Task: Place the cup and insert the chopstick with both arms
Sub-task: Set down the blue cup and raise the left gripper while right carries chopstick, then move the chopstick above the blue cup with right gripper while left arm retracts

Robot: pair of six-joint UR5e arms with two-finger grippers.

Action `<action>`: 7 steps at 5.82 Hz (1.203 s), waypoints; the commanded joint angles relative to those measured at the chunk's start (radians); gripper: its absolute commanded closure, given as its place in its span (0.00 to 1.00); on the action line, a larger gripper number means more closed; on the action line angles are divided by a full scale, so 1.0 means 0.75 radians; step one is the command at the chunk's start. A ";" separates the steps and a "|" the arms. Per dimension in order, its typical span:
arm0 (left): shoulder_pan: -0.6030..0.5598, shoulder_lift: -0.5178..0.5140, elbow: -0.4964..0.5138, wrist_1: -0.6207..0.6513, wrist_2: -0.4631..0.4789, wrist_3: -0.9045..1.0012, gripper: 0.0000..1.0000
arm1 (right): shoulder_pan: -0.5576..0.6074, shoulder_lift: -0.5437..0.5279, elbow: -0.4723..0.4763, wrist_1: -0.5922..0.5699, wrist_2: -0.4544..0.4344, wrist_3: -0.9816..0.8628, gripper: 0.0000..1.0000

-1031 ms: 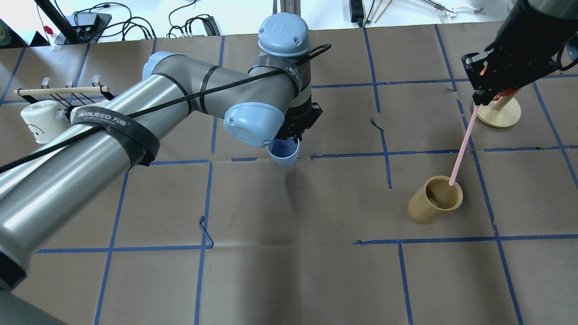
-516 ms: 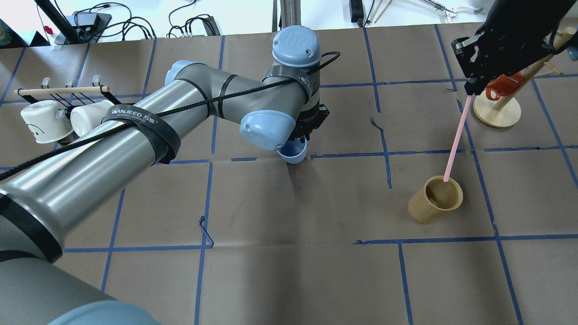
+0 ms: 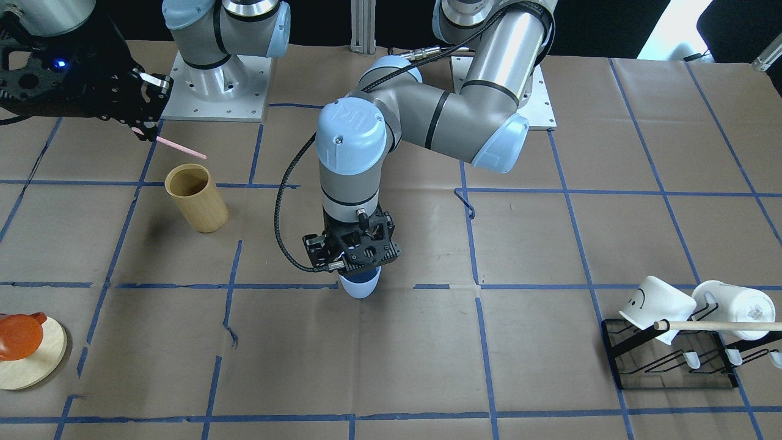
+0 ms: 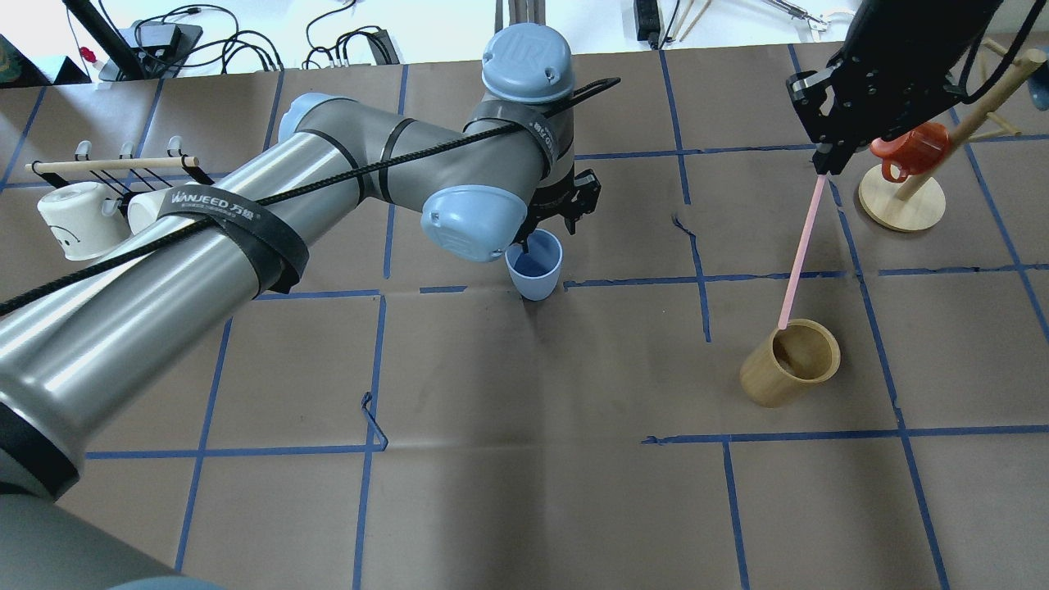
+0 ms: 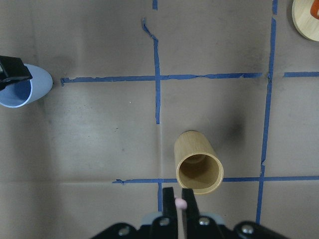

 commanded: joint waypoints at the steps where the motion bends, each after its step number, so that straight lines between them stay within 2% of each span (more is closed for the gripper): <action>1: 0.119 0.185 0.010 -0.222 -0.004 0.168 0.23 | 0.031 0.023 0.004 -0.034 0.002 0.032 0.95; 2: 0.217 0.283 0.010 -0.355 -0.012 0.357 0.23 | 0.033 0.048 0.010 -0.044 0.002 0.107 0.95; 3: 0.315 0.369 0.008 -0.465 -0.008 0.592 0.22 | 0.076 0.070 0.006 -0.117 0.002 0.138 0.95; 4: 0.401 0.449 0.012 -0.491 -0.006 0.811 0.14 | 0.167 0.097 -0.004 -0.183 0.002 0.266 0.95; 5: 0.467 0.506 0.010 -0.544 -0.010 0.957 0.12 | 0.245 0.166 -0.071 -0.216 0.006 0.366 0.95; 6: 0.471 0.558 0.012 -0.561 -0.016 1.025 0.11 | 0.327 0.294 -0.236 -0.208 0.004 0.459 0.95; 7: 0.473 0.607 0.004 -0.601 -0.014 1.080 0.02 | 0.425 0.423 -0.395 -0.198 0.002 0.569 0.95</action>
